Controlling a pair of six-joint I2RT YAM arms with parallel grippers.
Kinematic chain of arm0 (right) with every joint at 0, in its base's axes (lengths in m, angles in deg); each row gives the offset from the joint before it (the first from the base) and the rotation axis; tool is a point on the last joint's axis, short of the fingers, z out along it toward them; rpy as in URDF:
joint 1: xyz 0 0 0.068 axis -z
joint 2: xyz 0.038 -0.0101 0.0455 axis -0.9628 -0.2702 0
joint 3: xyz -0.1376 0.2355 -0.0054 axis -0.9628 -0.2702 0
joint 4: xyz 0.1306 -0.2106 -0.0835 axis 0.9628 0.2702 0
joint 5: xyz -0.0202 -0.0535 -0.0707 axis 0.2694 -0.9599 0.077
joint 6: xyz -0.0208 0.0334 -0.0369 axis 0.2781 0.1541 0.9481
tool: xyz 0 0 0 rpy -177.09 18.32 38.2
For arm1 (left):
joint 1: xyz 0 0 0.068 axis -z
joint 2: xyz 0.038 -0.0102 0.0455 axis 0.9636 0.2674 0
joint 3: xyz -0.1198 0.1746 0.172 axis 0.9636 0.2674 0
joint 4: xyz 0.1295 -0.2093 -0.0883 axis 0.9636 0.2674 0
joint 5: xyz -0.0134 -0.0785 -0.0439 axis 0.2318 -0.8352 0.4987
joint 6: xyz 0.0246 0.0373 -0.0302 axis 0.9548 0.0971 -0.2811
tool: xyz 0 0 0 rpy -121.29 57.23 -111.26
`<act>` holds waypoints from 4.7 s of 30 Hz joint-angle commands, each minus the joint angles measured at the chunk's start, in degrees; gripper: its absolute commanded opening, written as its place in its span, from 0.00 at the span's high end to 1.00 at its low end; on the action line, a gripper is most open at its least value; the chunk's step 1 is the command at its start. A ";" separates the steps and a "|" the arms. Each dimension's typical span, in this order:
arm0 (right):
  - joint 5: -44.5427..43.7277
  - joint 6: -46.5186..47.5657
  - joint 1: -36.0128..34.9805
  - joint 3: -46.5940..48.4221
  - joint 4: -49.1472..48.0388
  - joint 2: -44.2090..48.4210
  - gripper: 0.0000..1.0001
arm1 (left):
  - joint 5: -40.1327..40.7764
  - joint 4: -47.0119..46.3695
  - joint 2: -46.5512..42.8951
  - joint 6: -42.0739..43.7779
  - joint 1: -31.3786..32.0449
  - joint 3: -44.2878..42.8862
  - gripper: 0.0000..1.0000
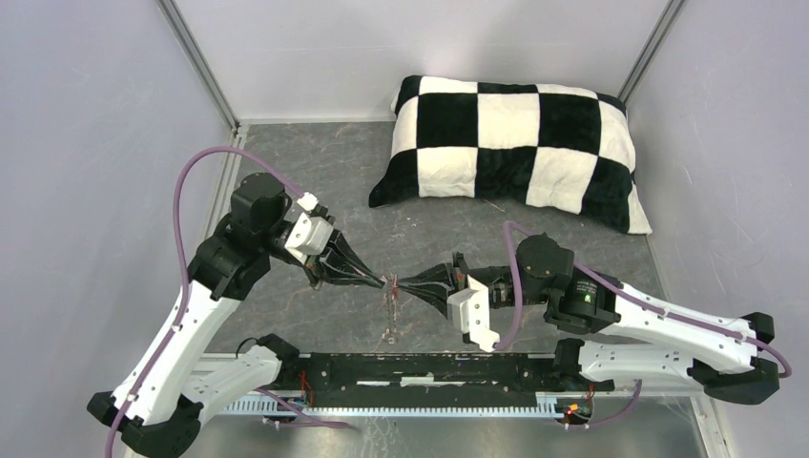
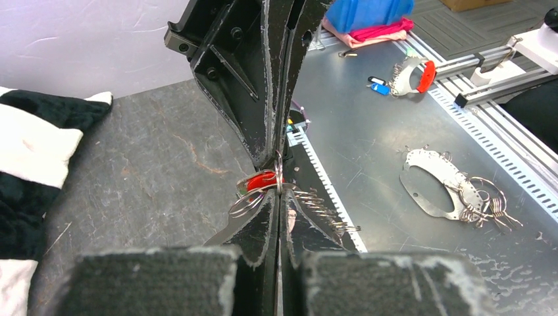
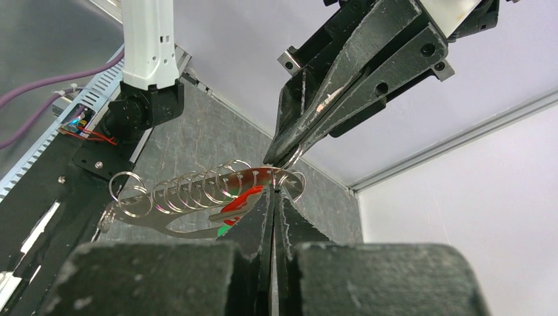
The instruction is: Put the keys on the keyring
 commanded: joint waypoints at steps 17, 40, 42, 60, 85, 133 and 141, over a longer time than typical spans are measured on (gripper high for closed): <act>-0.32 -1.21 -0.68 4.42 -2.48 -1.04 1.00 | 1.40 -2.10 -1.65 -1.15 -0.09 -0.43 0.98; 0.98 -1.11 -0.97 4.56 -2.60 -1.35 1.00 | 5.58 0.41 -0.82 0.56 -0.09 -1.63 0.98; 1.00 -1.20 -1.03 4.68 -2.86 -1.51 1.00 | 6.21 1.64 -0.52 1.40 -0.09 -1.86 0.98; -1.03 -0.89 -1.05 5.58 -2.71 -3.56 1.00 | 5.91 11.70 0.11 12.93 0.00 -4.41 0.98; -1.57 2.44 -0.97 9.71 3.87 -8.10 0.99 | 5.52 24.04 0.06 27.94 0.08 -6.79 0.98; -5.90 -4.10 -1.49 21.70 12.15 -15.51 0.64 | 7.42 11.91 -4.21 23.13 0.11 -0.79 0.98; -3.55 -4.72 -1.42 24.81 17.02 -14.92 0.57 | 6.73 11.78 -4.86 22.94 0.13 -0.52 0.98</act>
